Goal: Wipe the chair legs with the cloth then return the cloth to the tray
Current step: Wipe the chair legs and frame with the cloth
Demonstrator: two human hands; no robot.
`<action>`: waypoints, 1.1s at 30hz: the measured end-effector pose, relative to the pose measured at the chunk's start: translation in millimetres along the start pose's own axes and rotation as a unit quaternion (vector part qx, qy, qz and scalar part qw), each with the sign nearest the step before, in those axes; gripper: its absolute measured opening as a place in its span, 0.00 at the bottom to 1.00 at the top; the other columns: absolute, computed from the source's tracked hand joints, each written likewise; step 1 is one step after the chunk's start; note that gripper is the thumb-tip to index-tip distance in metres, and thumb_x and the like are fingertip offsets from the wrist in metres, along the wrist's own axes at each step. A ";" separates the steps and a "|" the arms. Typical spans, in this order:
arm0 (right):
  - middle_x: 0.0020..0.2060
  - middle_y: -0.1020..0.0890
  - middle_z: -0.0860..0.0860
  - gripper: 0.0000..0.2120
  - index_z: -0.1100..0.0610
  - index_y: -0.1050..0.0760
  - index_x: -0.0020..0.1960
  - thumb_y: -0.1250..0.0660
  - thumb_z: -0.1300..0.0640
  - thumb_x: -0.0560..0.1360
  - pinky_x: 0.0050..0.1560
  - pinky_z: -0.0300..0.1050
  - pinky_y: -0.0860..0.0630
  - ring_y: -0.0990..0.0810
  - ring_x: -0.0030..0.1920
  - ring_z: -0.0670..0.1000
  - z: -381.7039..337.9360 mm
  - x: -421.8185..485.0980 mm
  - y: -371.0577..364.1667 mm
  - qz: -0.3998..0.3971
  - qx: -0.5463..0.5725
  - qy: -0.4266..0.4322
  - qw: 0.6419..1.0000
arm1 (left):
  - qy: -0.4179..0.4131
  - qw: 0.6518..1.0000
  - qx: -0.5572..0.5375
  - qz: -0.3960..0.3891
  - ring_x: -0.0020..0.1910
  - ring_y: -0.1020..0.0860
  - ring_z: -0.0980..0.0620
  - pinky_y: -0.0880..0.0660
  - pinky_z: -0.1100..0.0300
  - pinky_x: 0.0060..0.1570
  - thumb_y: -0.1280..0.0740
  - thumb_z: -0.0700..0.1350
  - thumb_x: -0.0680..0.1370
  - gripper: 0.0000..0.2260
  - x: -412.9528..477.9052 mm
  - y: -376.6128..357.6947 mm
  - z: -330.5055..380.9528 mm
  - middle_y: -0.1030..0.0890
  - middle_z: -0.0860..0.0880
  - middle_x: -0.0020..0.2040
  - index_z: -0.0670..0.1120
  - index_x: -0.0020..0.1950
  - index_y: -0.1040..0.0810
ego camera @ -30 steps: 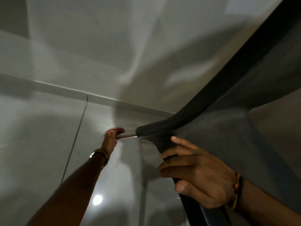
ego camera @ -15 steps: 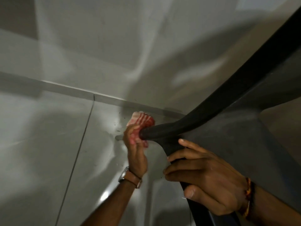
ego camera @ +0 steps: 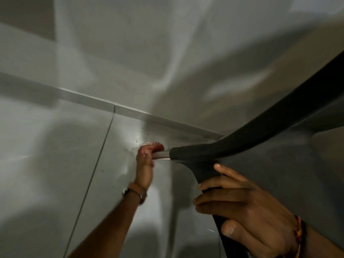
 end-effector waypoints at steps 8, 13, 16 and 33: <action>0.63 0.16 0.38 0.31 0.47 0.15 0.64 0.56 0.39 0.86 0.84 0.50 0.49 0.25 0.73 0.44 0.3 0.5 -3.7 -0.031 -0.019 -0.004 0.999 | -0.212 0.975 -0.014 0.062 0.65 0.22 0.50 0.23 0.57 0.62 0.46 0.66 0.85 0.21 -67.4 -38.1 60.6 0.27 0.46 0.67 0.57 0.71 0.27; 0.61 0.15 0.41 0.33 0.50 0.15 0.63 0.58 0.39 0.87 0.83 0.50 0.46 0.23 0.71 0.45 1.6 0.1 -0.5 0.005 0.007 0.000 1.000 | -0.065 0.997 0.046 -0.004 0.51 0.17 0.54 0.25 0.57 0.38 0.48 0.48 0.84 0.21 13.7 14.7 -30.7 0.16 0.47 0.64 0.42 0.67 0.21; 0.60 0.15 0.39 0.32 0.49 0.14 0.61 0.56 0.40 0.87 0.83 0.46 0.47 0.23 0.70 0.44 4.3 2.3 -1.4 0.011 0.000 0.002 1.000 | 0.046 0.992 0.106 -0.051 0.58 0.20 0.37 0.30 0.57 0.41 0.45 0.44 0.85 0.20 66.0 32.9 -76.8 0.19 0.37 0.65 0.37 0.63 0.17; 0.62 0.16 0.37 0.28 0.46 0.15 0.64 0.53 0.39 0.87 0.83 0.49 0.46 0.26 0.73 0.42 5.4 -1.0 -3.9 -0.019 -0.016 -0.006 1.000 | -0.173 0.985 -0.027 -0.002 0.51 0.20 0.62 0.24 0.67 0.51 0.44 0.68 0.84 0.22 -45.5 -22.8 57.9 0.18 0.41 0.63 0.56 0.67 0.22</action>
Point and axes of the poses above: each hand's wrist, its own x-axis towards the middle knuckle, its own y-axis out of the back of the hand, z = x × y, the point moved 9 cm from there along x, towards the middle knuckle
